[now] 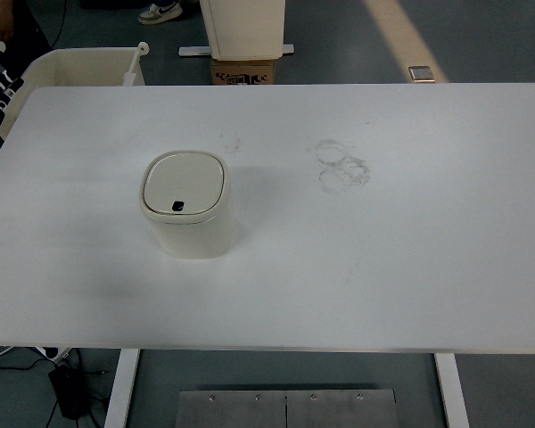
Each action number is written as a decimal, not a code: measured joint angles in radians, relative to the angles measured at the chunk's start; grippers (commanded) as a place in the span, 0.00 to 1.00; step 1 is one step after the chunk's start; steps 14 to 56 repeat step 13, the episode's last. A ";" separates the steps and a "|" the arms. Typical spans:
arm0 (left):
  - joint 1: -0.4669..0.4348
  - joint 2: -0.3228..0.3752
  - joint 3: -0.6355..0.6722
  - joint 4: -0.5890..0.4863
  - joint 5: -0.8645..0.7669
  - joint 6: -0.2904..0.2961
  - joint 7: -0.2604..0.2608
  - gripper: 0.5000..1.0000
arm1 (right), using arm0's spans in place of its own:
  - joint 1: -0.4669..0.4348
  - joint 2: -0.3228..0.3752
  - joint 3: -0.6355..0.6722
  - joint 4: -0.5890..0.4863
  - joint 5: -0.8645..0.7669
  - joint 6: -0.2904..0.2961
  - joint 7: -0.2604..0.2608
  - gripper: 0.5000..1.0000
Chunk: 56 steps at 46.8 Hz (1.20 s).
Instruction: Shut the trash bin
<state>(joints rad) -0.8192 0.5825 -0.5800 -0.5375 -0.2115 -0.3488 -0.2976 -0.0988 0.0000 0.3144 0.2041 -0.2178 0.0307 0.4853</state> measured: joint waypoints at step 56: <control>0.080 -0.009 -0.023 0.001 -0.088 -0.006 0.000 1.00 | -0.001 0.000 0.000 0.000 0.000 0.000 0.005 0.98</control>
